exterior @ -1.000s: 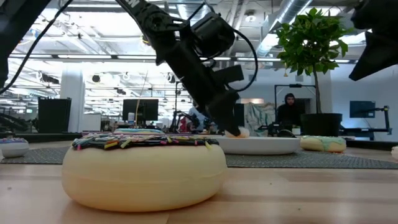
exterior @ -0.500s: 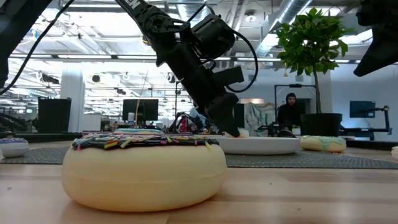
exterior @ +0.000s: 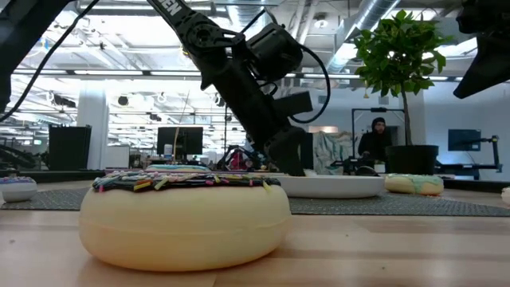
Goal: Pick & Place donuts
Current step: Put the small dark blue donut on the white plate, then put the small blue donut on the white plate
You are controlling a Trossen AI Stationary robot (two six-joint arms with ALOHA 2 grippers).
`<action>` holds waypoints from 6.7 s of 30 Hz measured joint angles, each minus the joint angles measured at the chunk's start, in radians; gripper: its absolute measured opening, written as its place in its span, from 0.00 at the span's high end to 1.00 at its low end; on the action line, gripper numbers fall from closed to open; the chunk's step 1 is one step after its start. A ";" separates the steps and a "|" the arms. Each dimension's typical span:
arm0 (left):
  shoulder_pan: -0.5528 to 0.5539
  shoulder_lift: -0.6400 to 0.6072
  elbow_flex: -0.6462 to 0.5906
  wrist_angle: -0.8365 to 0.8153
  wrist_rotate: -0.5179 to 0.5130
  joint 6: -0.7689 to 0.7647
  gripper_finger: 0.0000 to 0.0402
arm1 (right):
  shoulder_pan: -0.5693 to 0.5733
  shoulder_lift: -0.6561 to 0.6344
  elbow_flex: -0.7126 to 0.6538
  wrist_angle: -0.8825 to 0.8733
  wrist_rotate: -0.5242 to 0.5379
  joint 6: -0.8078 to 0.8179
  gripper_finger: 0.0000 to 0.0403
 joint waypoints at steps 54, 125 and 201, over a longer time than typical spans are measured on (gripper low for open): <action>0.033 -0.453 -0.014 -0.485 0.093 0.044 0.43 | -0.210 0.002 0.000 0.374 0.008 -0.751 1.00; 0.725 -0.468 -0.509 -0.406 0.177 -0.312 0.17 | -0.494 0.197 0.000 0.764 -0.468 -1.061 1.00; 0.124 -0.438 -0.040 -0.431 0.255 -0.191 0.49 | -0.494 0.199 0.000 0.783 -0.417 -1.058 1.00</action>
